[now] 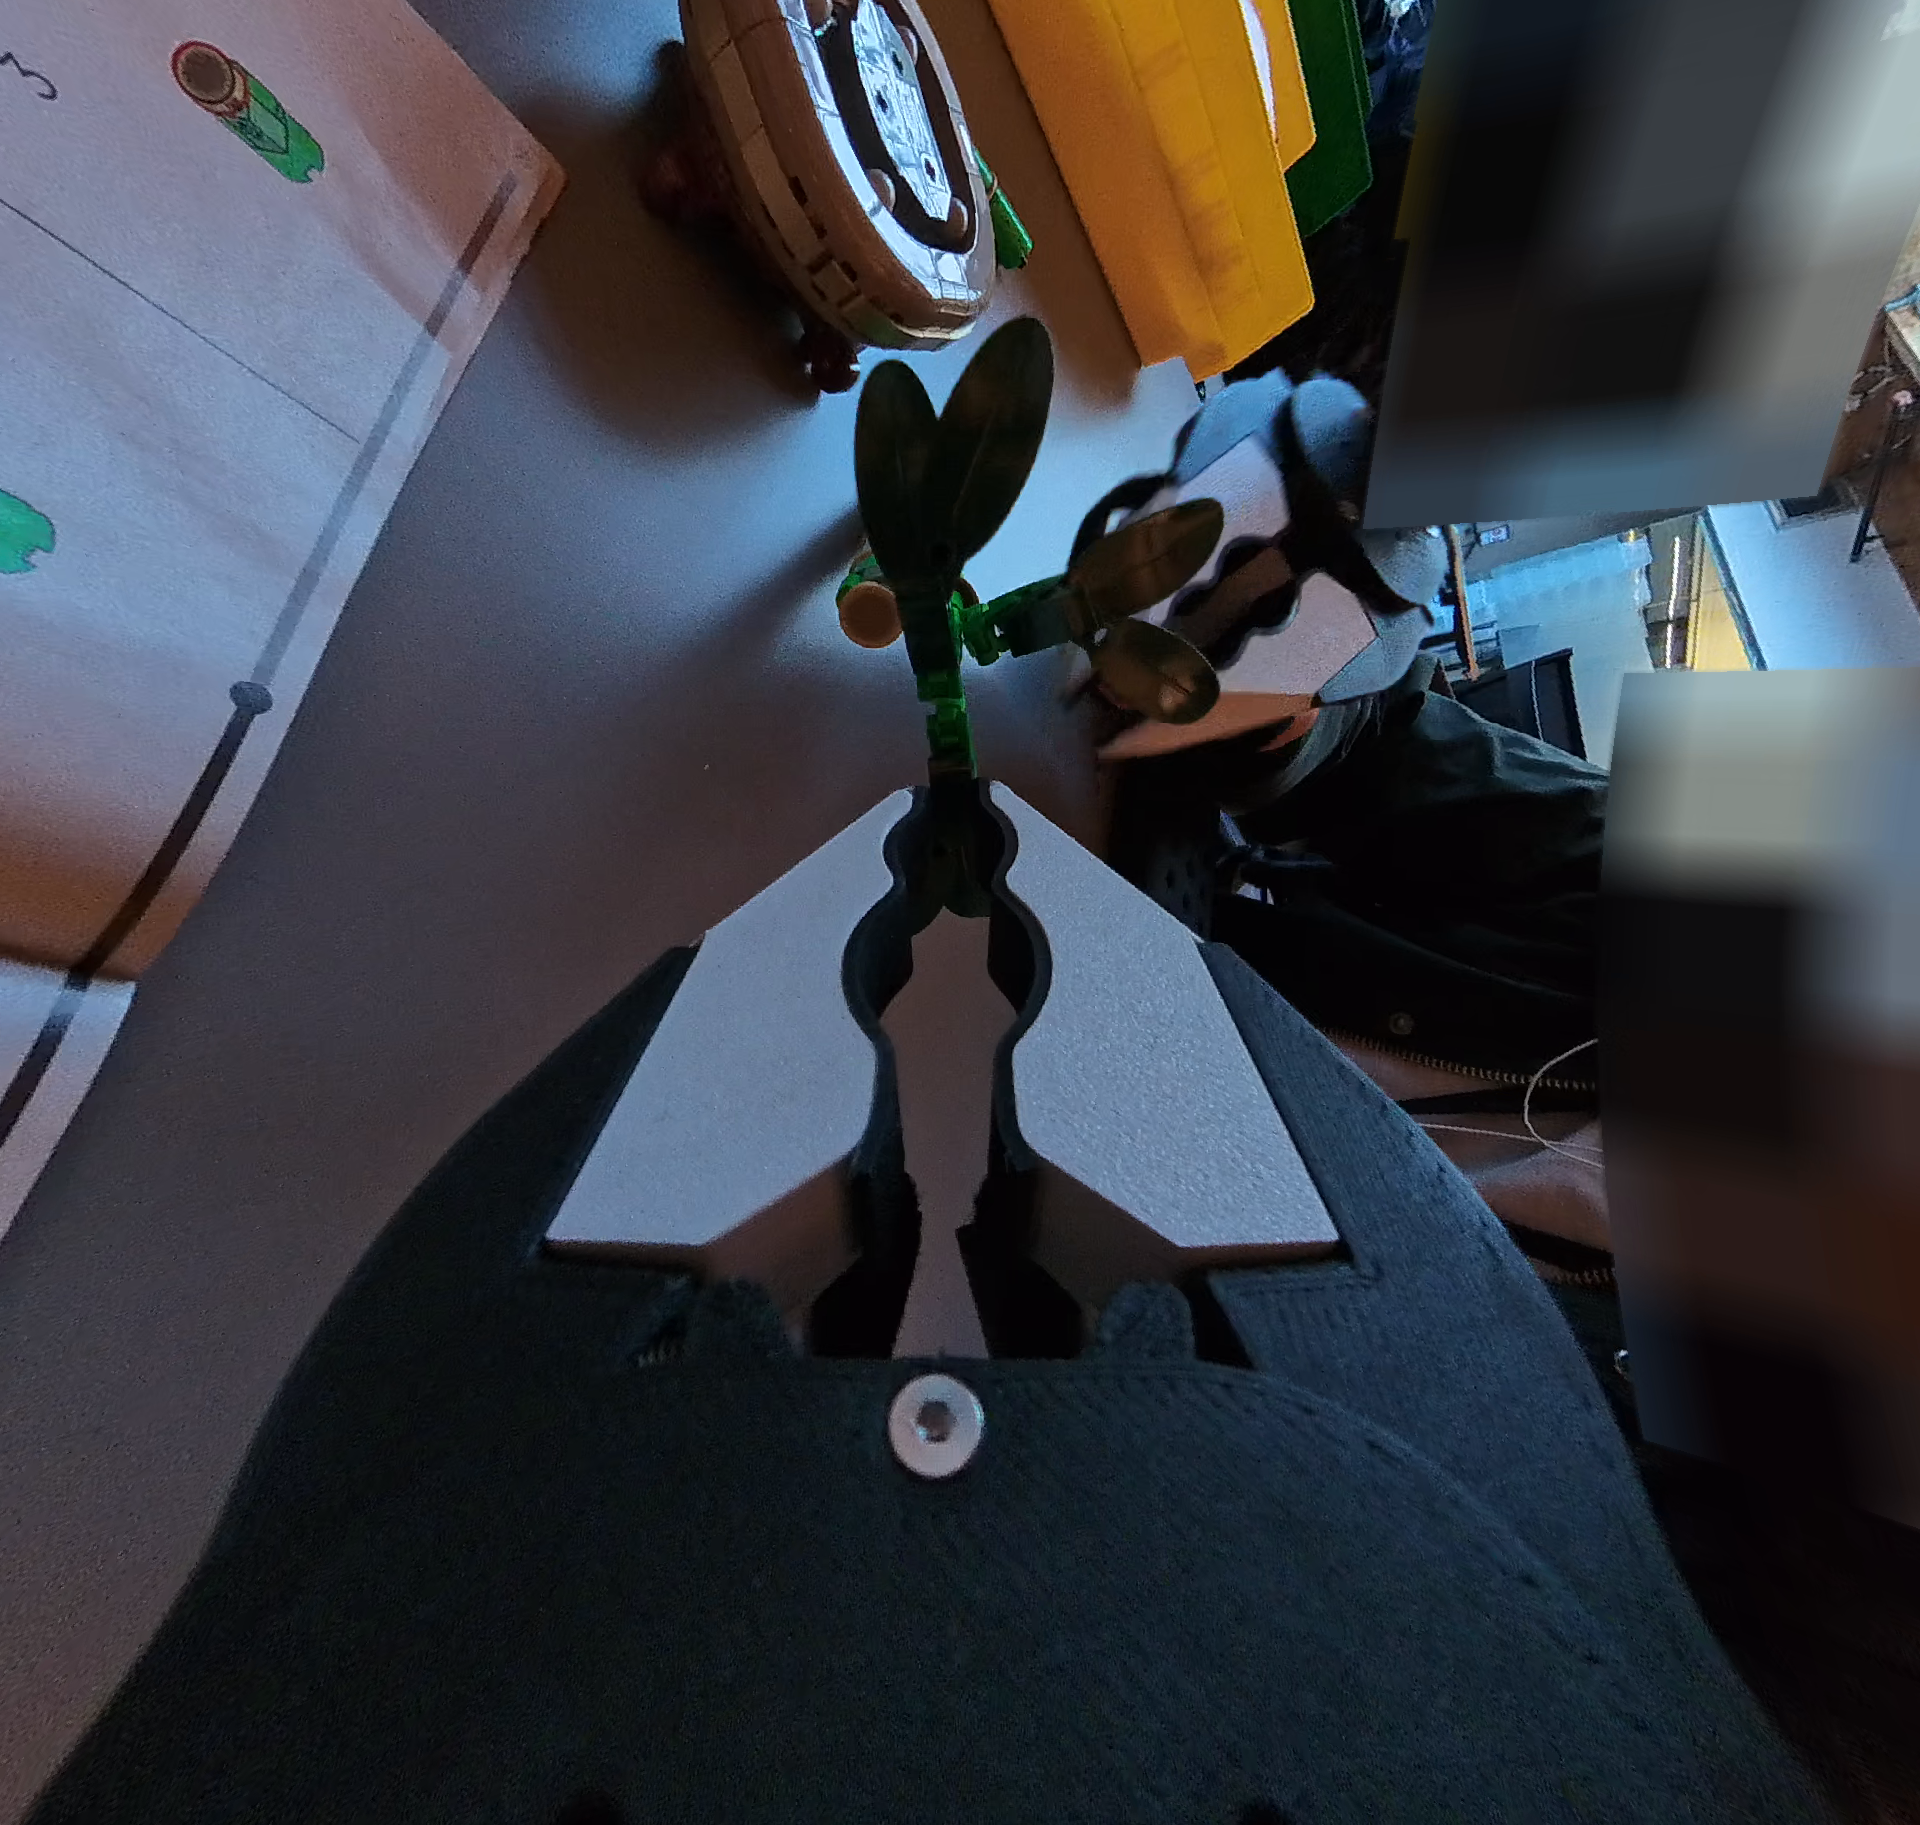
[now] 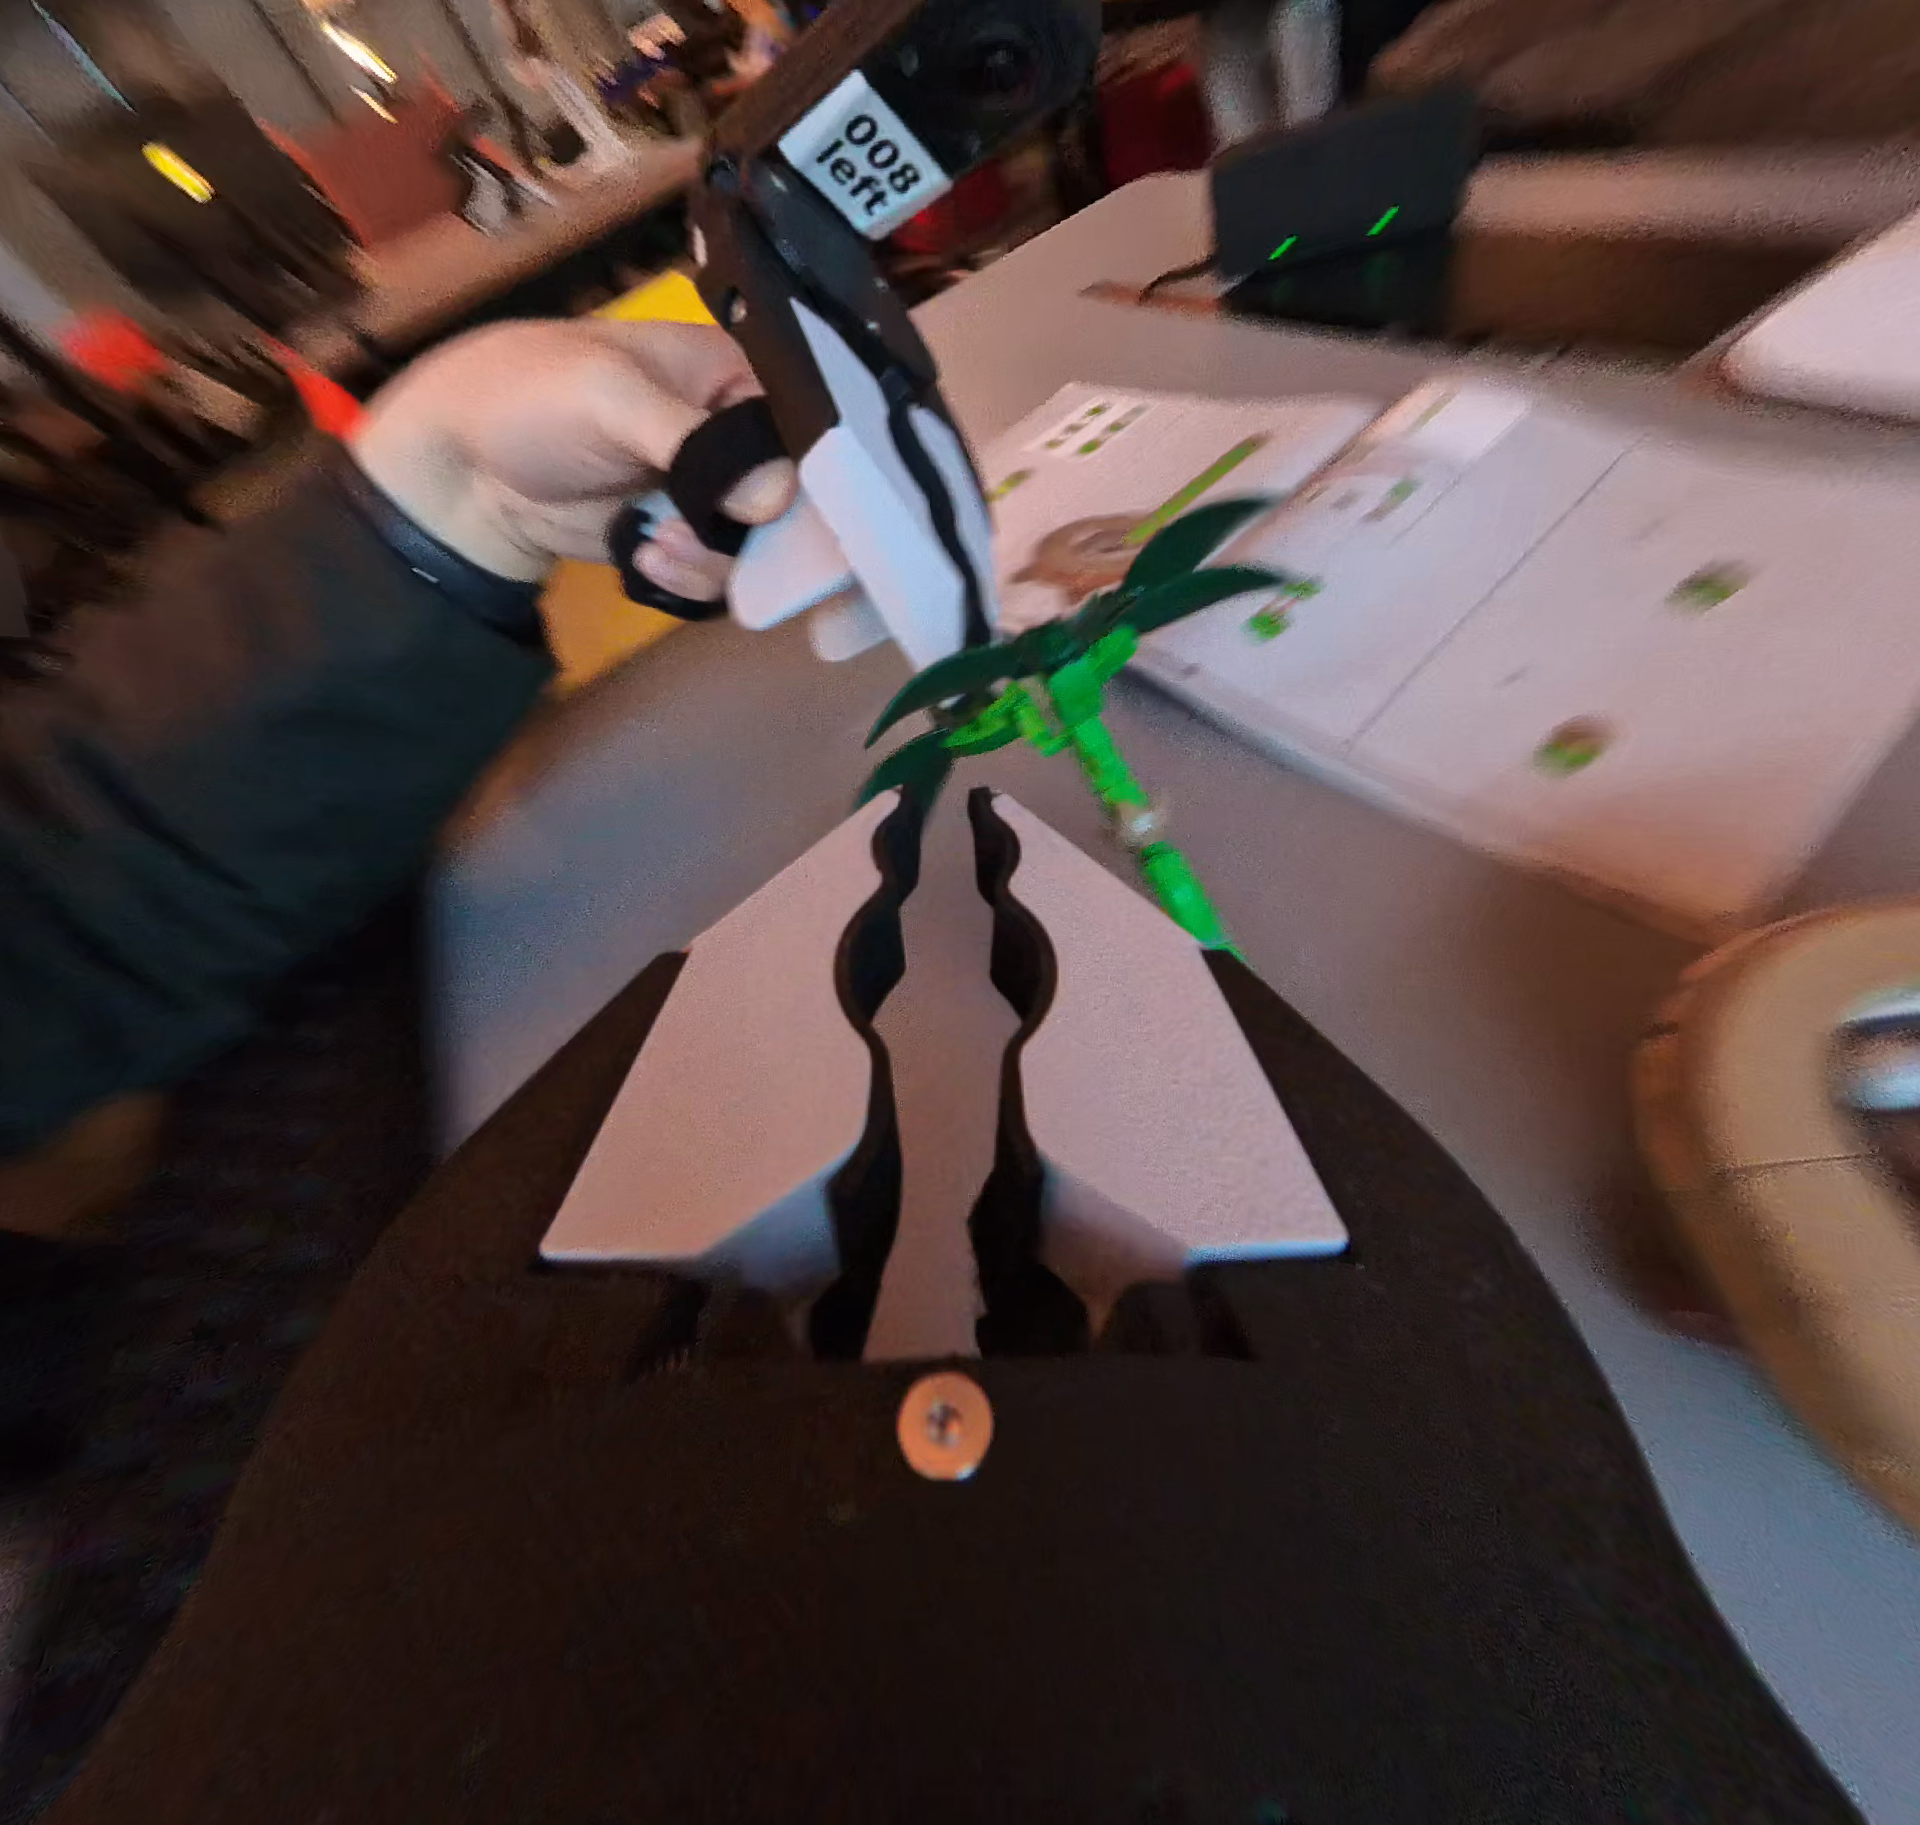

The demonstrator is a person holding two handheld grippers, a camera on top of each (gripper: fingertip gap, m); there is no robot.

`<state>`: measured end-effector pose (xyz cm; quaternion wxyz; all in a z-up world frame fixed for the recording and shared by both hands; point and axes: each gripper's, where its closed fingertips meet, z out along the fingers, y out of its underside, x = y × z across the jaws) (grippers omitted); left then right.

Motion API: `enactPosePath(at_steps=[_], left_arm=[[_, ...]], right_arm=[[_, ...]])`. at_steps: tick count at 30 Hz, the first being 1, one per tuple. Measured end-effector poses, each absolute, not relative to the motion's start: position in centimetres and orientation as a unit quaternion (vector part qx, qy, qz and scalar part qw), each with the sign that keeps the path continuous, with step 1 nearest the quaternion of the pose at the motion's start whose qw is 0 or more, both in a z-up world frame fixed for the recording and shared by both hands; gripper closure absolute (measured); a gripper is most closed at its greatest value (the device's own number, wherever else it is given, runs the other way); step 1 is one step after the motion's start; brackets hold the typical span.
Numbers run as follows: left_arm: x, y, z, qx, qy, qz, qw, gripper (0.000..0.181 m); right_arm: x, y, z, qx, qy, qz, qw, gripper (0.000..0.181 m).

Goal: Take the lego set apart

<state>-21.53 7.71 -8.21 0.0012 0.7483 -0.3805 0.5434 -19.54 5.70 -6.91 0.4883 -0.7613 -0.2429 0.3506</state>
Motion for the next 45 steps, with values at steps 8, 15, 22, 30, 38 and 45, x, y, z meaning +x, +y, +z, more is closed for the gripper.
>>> enactPosePath(at_steps=[8,15,22,30,38,45], left_arm=[[-21.1,6.2,-7.9,0.733,-0.431,0.526,0.0,0.176],[-20.7,5.1,-7.8,0.723,-0.474,0.502,-0.009,0.175],[-20.0,5.3,-7.0,0.709,-0.432,0.557,0.009,0.151],[-19.4,4.5,-8.5,0.703,-0.448,0.552,0.029,0.165],[-19.8,4.7,-7.9,0.696,-0.477,0.537,-0.005,0.174],[-19.7,3.9,-8.0,0.687,-0.505,0.523,-0.006,0.174]], right_arm=[[-18.2,7.3,-7.6,-0.724,-0.39,0.082,0.563,0.144],[-18.8,6.5,-8.2,-0.717,-0.42,0.13,0.54,0.168],[-18.7,6.4,-7.8,-0.716,-0.415,0.156,0.54,0.175],[-18.3,6.7,-7.7,-0.721,-0.405,0.148,0.543,0.175],[-19.1,6.0,-7.3,-0.717,-0.37,0.286,0.517,0.159],[-19.6,5.8,-7.8,-0.715,-0.367,0.312,0.506,0.158]])
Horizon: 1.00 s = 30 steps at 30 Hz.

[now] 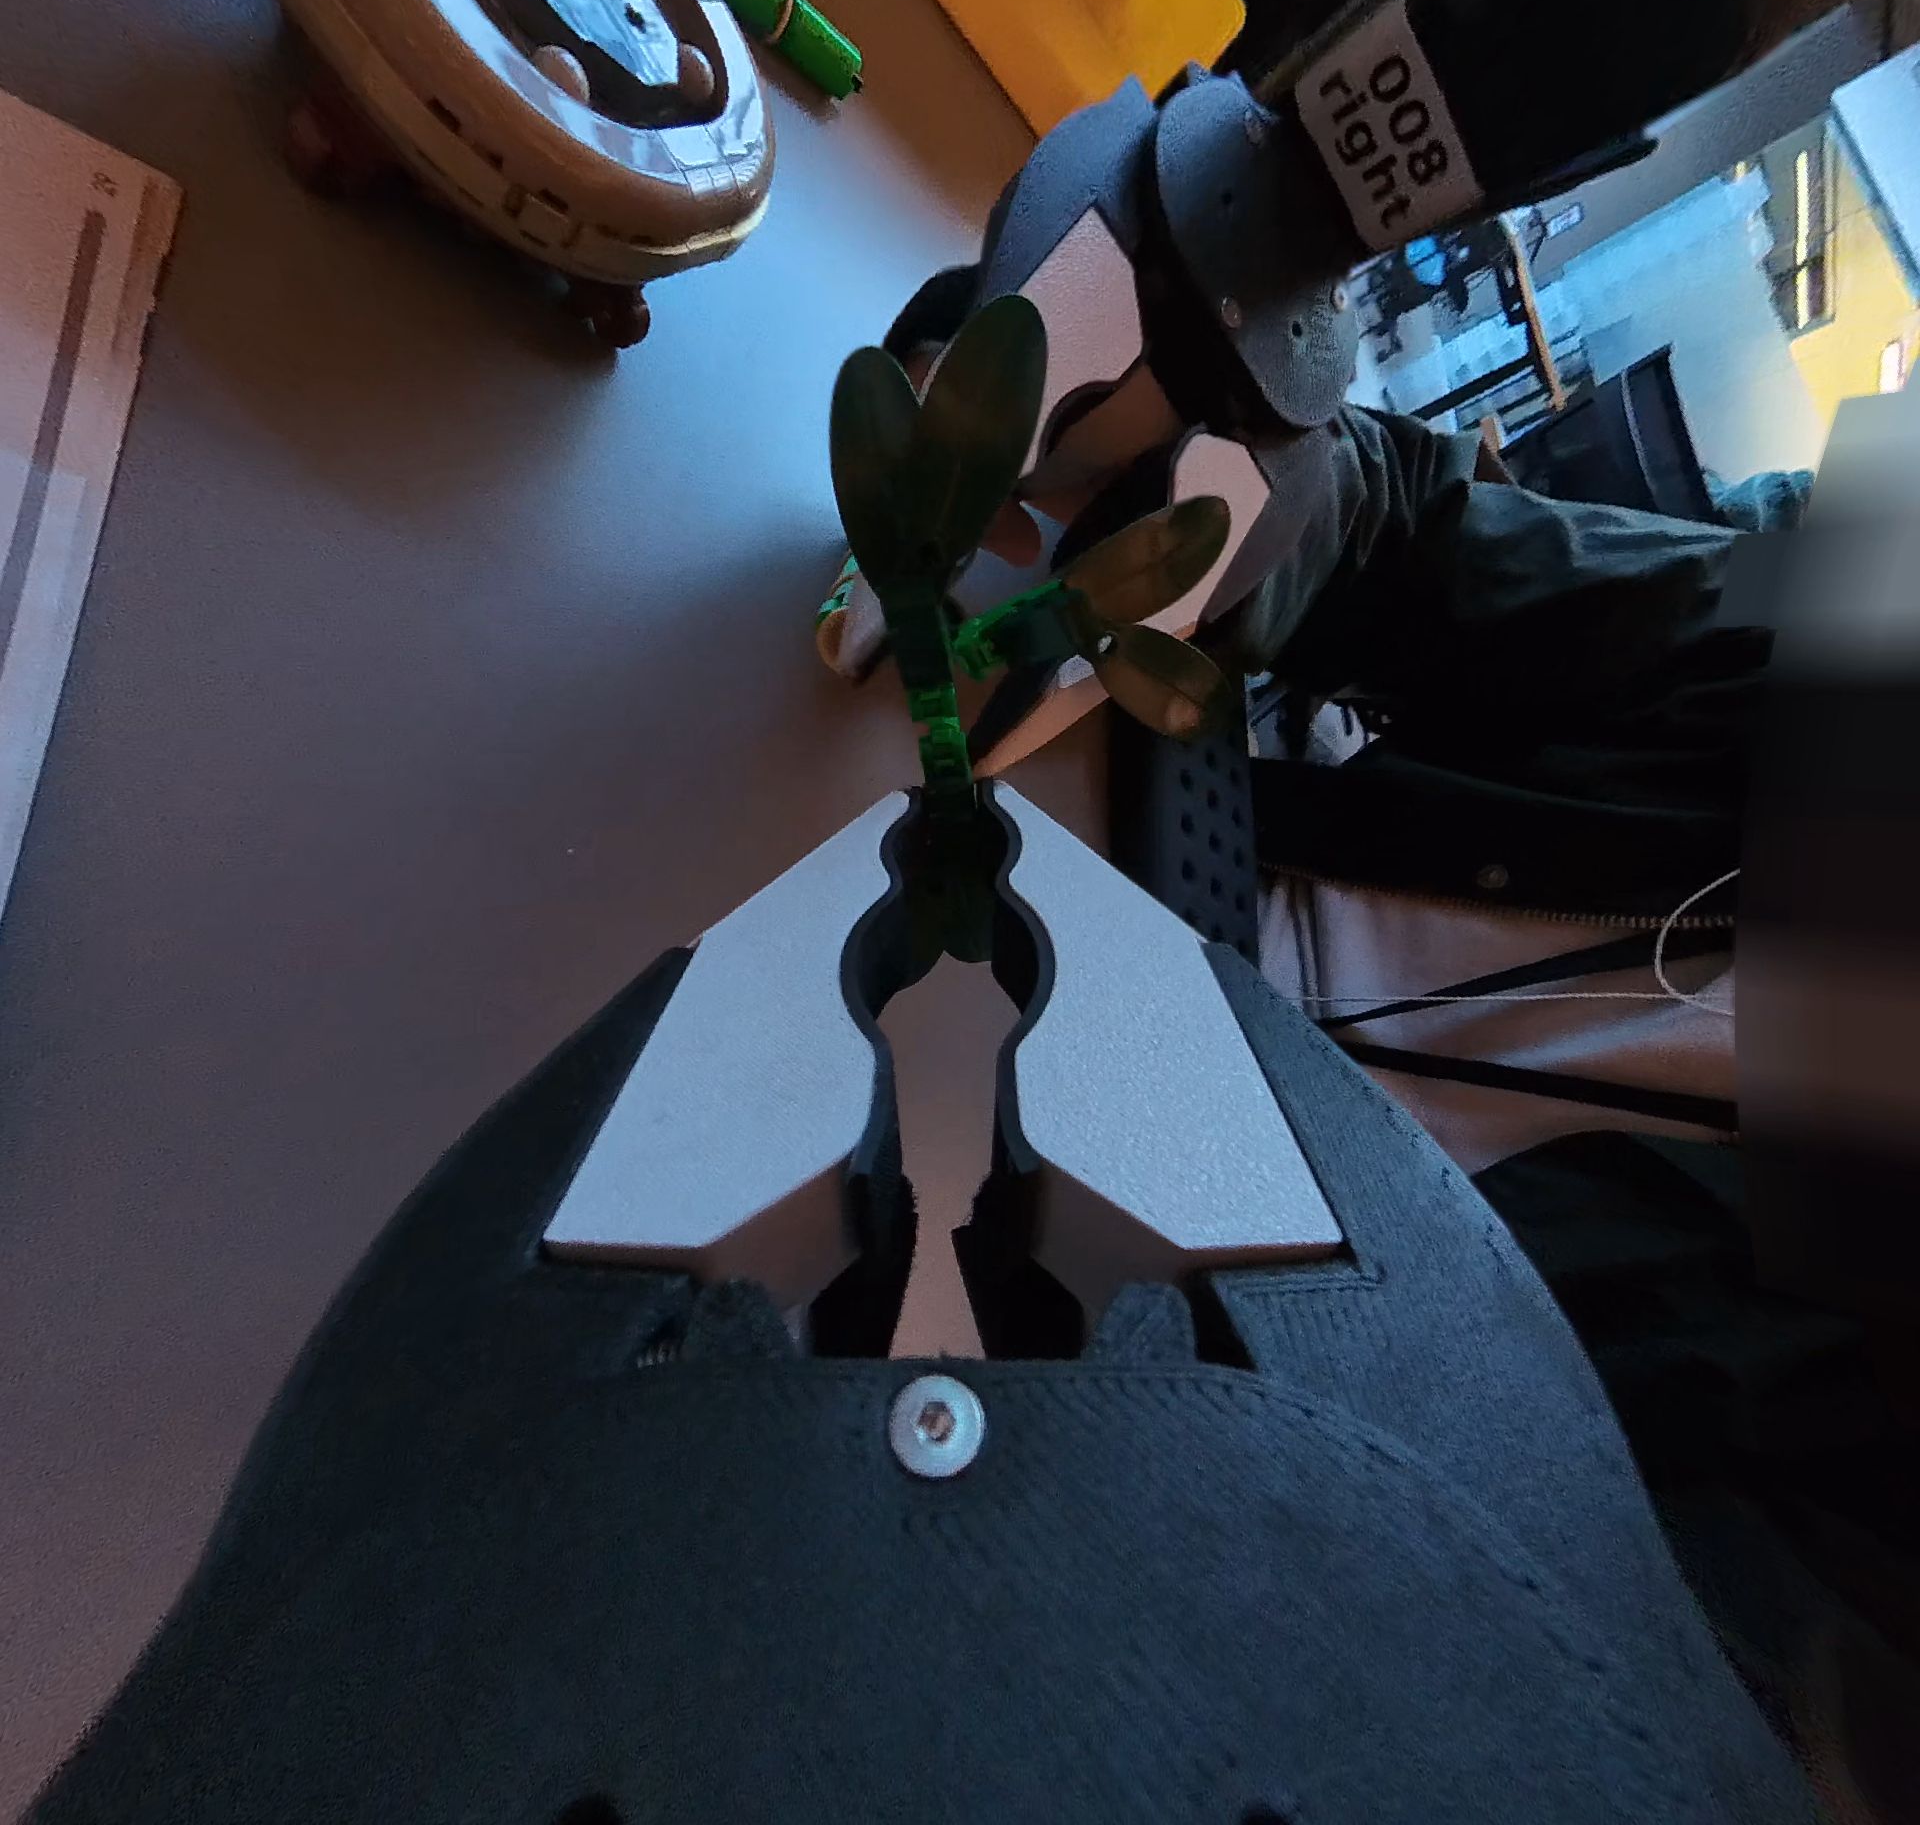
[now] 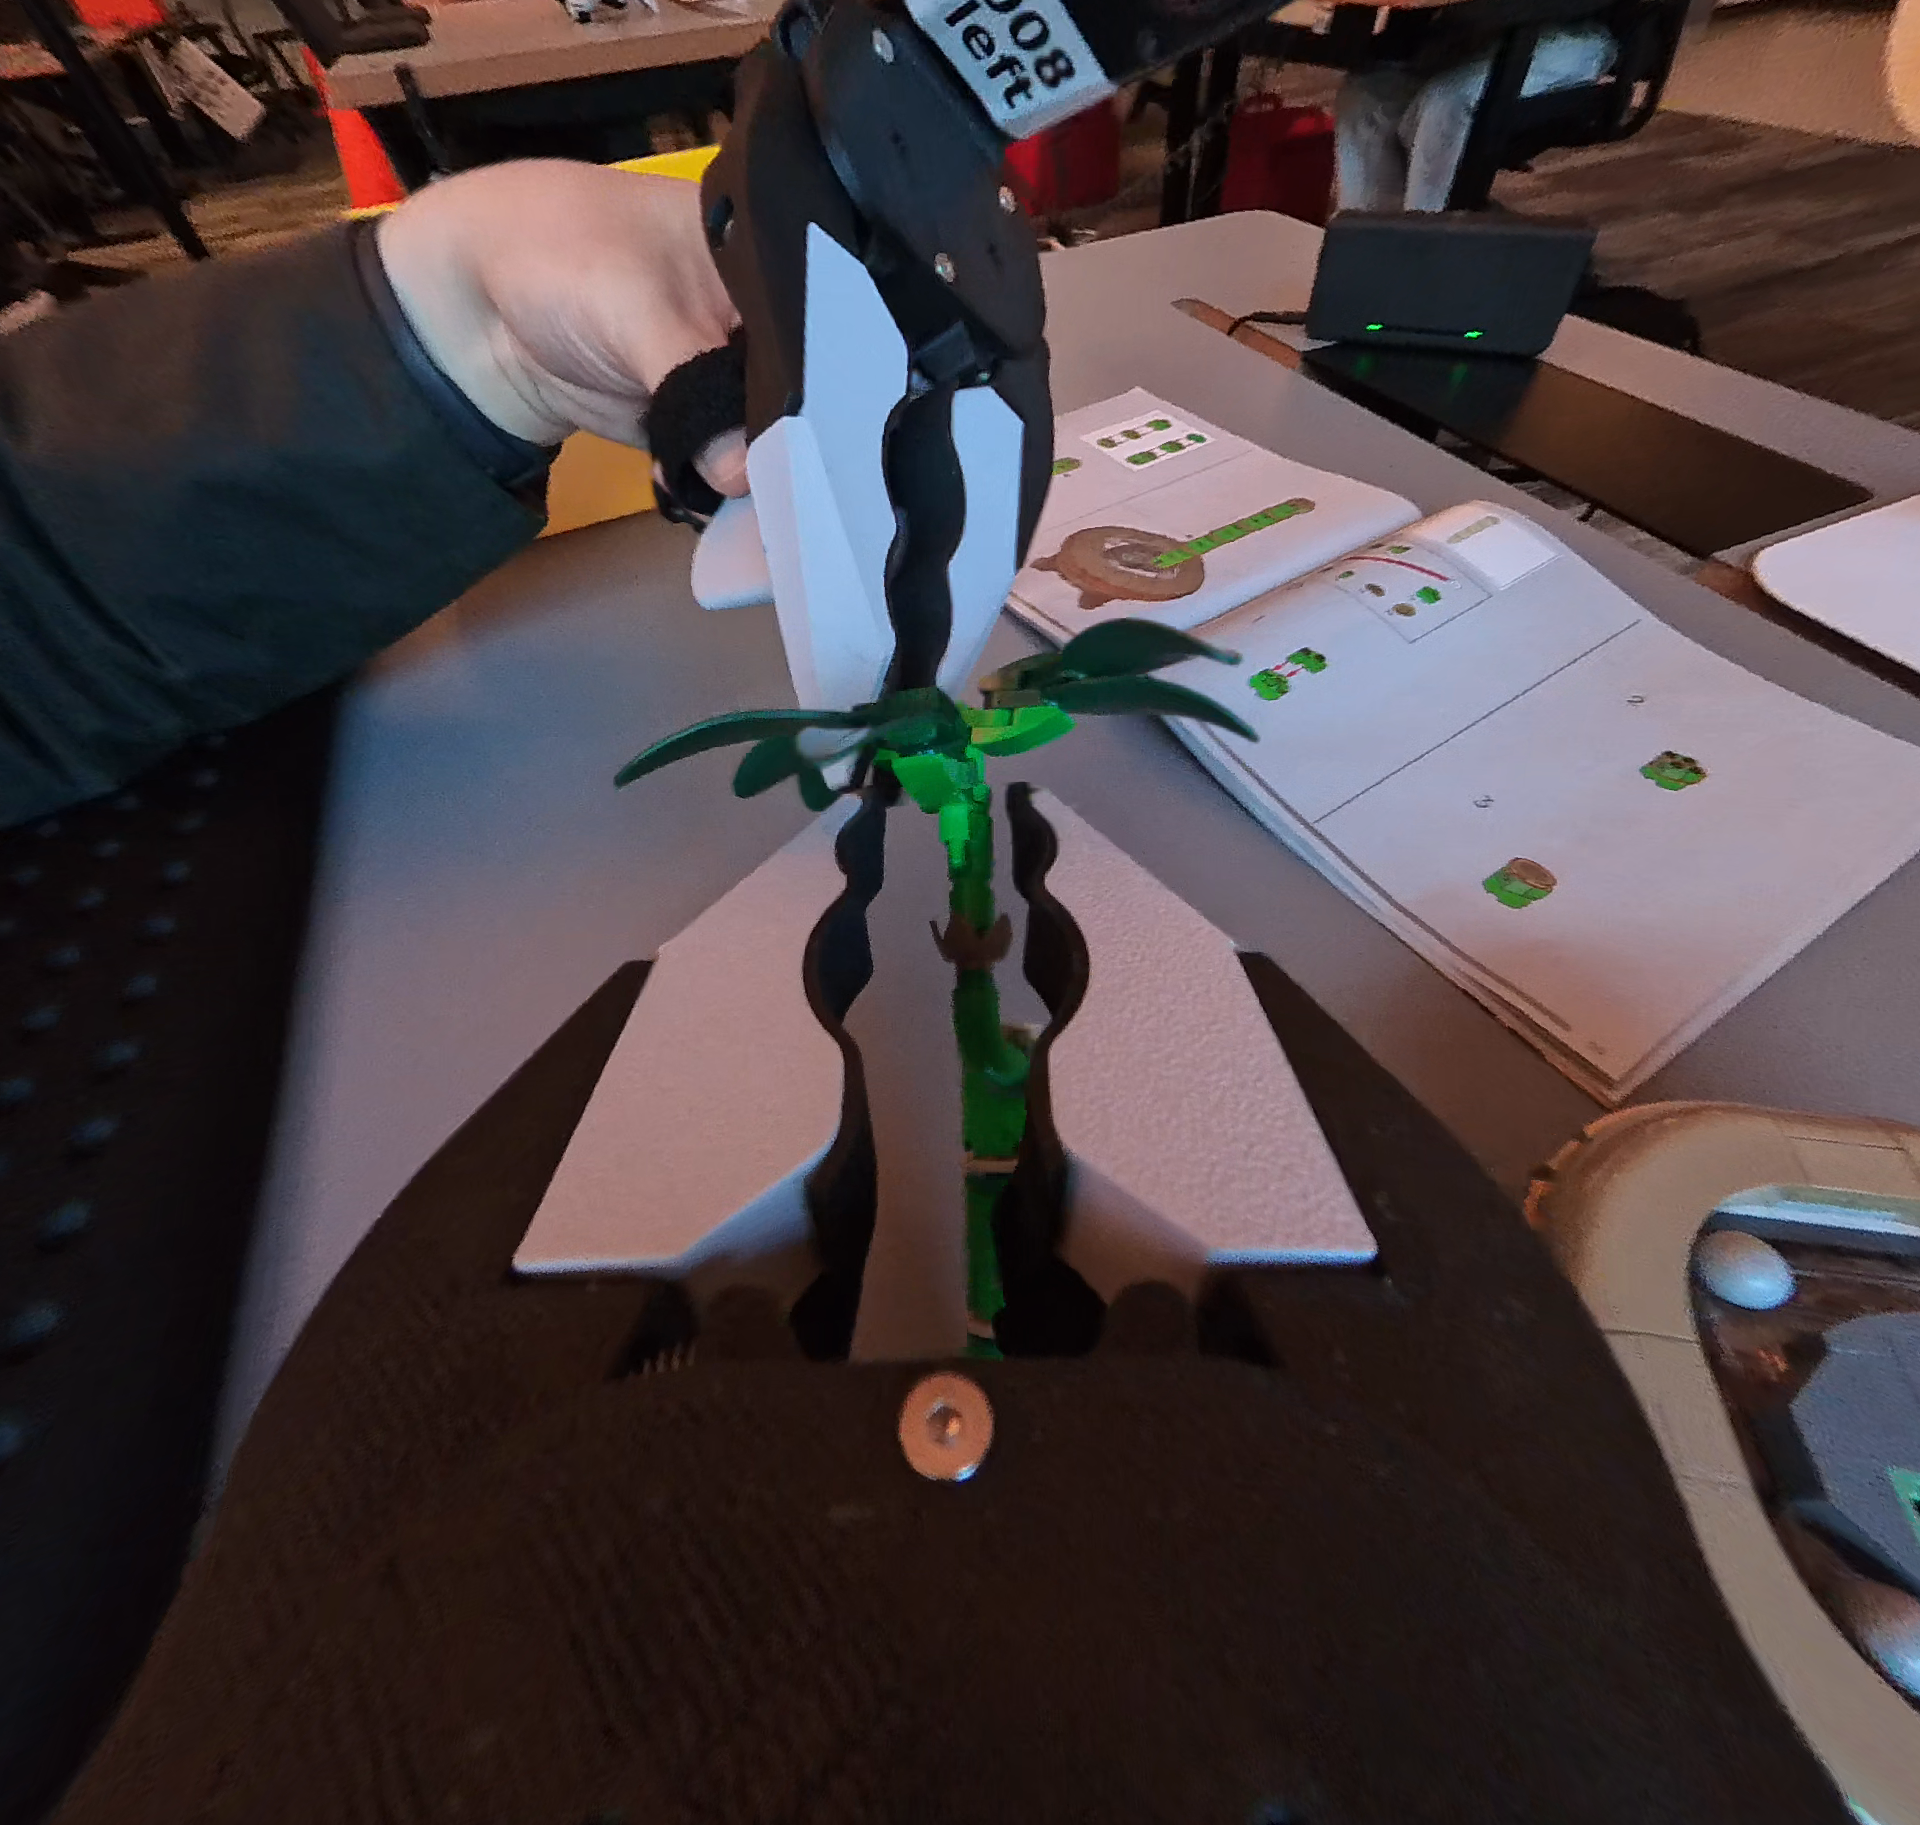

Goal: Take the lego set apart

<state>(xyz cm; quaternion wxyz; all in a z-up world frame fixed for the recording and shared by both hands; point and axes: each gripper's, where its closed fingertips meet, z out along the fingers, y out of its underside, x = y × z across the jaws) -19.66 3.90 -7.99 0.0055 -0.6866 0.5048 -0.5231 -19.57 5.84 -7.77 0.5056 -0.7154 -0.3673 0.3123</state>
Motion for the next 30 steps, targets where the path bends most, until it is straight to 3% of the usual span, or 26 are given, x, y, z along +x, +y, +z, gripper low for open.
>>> enactPosePath(at_steps=[3,16,30], left_arm=[[-19.7,3.7,-7.7,-0.68,0.519,-0.518,0.015,0.174],[-19.5,4.1,-7.4,-0.68,0.526,-0.508,0.042,0.174],[-19.5,3.9,-6.8,-0.671,0.528,-0.518,0.044,0.174]], right_arm=[[-19.7,5.6,-7.3,-0.708,-0.354,0.354,0.498,0.168],[-19.6,5.6,-6.5,-0.699,-0.23,0.544,0.402,0.16],[-19.7,5.2,-6.2,-0.682,-0.282,0.519,0.431,0.162]])
